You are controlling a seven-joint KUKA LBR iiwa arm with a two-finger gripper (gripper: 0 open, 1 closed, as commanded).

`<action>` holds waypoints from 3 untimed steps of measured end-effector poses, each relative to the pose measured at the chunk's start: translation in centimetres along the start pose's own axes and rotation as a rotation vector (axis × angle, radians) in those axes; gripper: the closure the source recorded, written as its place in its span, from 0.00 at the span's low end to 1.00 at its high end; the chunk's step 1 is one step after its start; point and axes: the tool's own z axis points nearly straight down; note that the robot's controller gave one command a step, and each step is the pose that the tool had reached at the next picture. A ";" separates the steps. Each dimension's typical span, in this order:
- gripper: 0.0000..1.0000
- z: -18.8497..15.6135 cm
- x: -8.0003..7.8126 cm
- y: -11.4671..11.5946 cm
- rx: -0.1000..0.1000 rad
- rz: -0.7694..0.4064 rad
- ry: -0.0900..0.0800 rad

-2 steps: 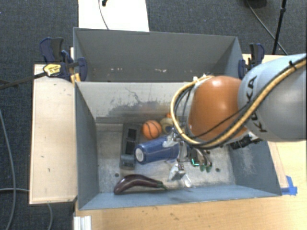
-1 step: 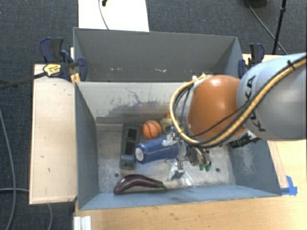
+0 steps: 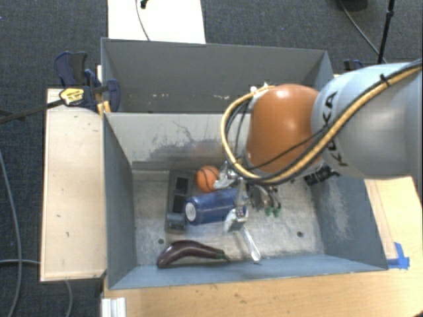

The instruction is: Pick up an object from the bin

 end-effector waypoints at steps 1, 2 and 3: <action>1.00 5.7 -3.2 -0.8 0.000 -0.351 -0.019; 1.00 5.8 -3.2 -0.8 0.000 -0.350 -0.019; 1.00 5.6 -2.9 -0.8 0.000 -0.346 -0.028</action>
Offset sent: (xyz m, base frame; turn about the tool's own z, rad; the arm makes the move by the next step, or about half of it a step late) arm 0.0000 0.0000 0.0000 0.0000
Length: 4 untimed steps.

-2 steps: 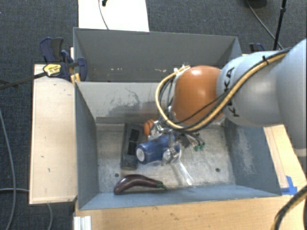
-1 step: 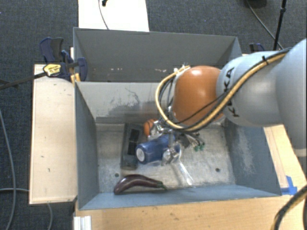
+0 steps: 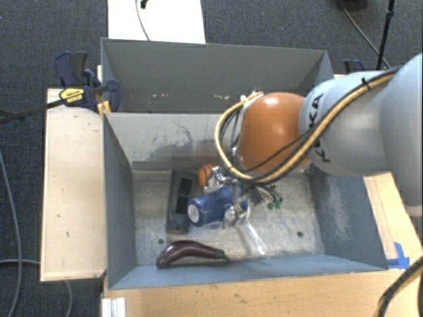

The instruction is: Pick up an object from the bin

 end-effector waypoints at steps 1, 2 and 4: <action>1.00 0.0 0.0 0.0 0.000 0.003 0.000; 1.00 0.0 0.0 0.0 0.000 0.005 0.001; 1.00 0.0 0.0 0.0 -0.001 0.010 0.001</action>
Offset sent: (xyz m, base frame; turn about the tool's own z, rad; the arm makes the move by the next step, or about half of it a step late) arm 0.0000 0.0000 0.0000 0.0000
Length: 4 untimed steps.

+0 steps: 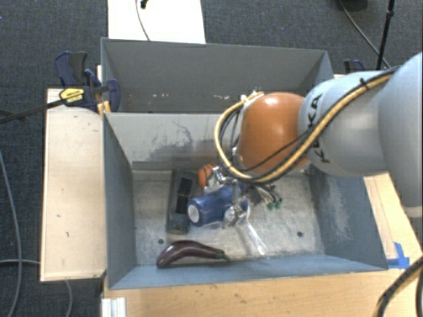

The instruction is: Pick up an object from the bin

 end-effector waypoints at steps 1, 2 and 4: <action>1.00 0.0 0.0 0.0 0.000 0.002 0.000; 1.00 0.0 0.0 0.0 0.000 0.002 0.000; 1.00 -17.3 3.5 5.7 -0.004 -0.114 0.015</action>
Offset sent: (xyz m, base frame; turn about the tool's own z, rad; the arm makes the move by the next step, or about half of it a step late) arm 0.0000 0.0000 0.0000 0.0000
